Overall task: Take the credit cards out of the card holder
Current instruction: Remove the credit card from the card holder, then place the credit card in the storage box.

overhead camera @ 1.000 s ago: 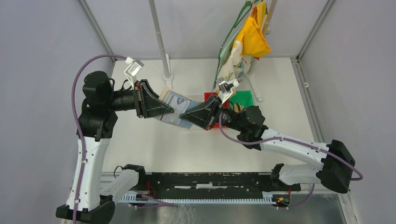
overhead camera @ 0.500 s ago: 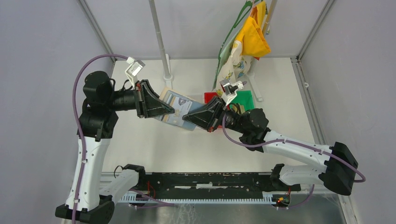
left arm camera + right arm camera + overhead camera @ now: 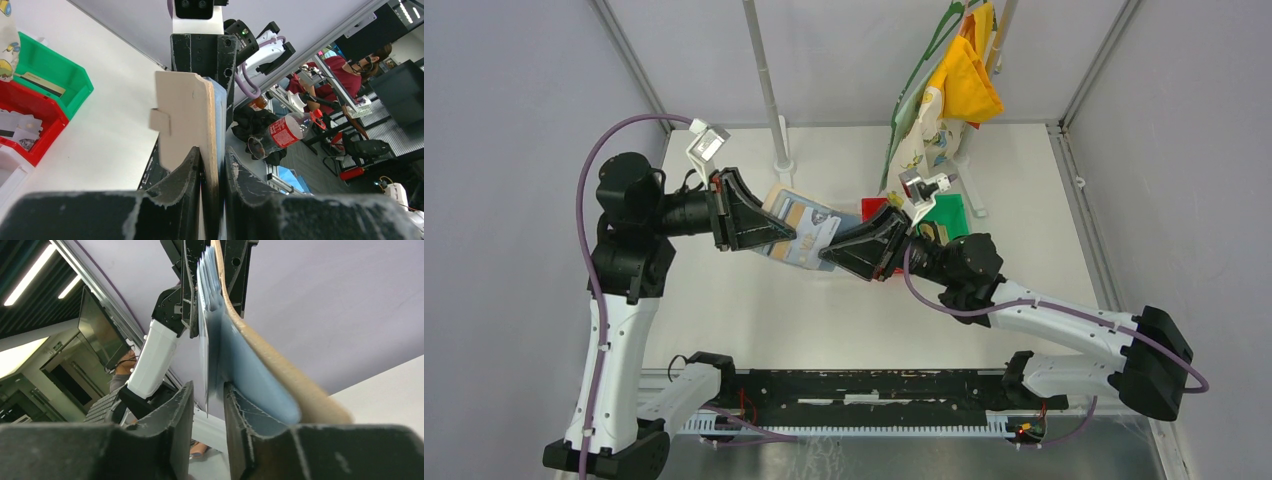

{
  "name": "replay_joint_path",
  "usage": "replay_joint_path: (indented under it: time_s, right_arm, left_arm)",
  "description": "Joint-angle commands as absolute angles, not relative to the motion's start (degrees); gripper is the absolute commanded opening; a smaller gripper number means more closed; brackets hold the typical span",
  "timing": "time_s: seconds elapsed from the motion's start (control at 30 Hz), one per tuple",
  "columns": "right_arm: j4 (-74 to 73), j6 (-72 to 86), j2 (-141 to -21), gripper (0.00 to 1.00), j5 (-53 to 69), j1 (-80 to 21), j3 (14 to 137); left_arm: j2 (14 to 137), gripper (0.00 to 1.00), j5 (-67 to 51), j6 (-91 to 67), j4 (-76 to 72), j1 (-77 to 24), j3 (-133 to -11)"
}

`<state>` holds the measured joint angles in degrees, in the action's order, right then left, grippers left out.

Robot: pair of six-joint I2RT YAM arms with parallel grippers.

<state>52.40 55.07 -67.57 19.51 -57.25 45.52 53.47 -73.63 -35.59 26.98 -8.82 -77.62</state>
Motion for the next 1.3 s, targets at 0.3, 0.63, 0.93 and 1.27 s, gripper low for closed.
replay_joint_path:
  time_s: [0.3, 0.63, 0.93, 1.27]
  right_arm:
    - [55.11, 57.18, -69.88, 0.11, 22.14, -56.07, 50.51]
    - [48.33, 55.74, -57.28, 0.00, 23.69, -48.05, 39.36]
    - [0.99, 32.33, -47.67, 0.00, 18.06, -36.64, 41.91]
    - [-8.33, 21.66, -66.05, 0.00, 7.76, -34.33, 47.78]
  left_arm:
    - [52.07, 0.02, -75.40, -36.91, 24.89, -8.92, -79.96]
    - [53.48, 0.02, -71.27, -27.48, 33.72, -8.92, -82.81]
    - [56.61, 0.02, -62.11, -11.71, 48.12, -8.88, -88.20]
    - [55.36, 0.02, -62.54, -10.44, 48.39, -8.87, -88.59]
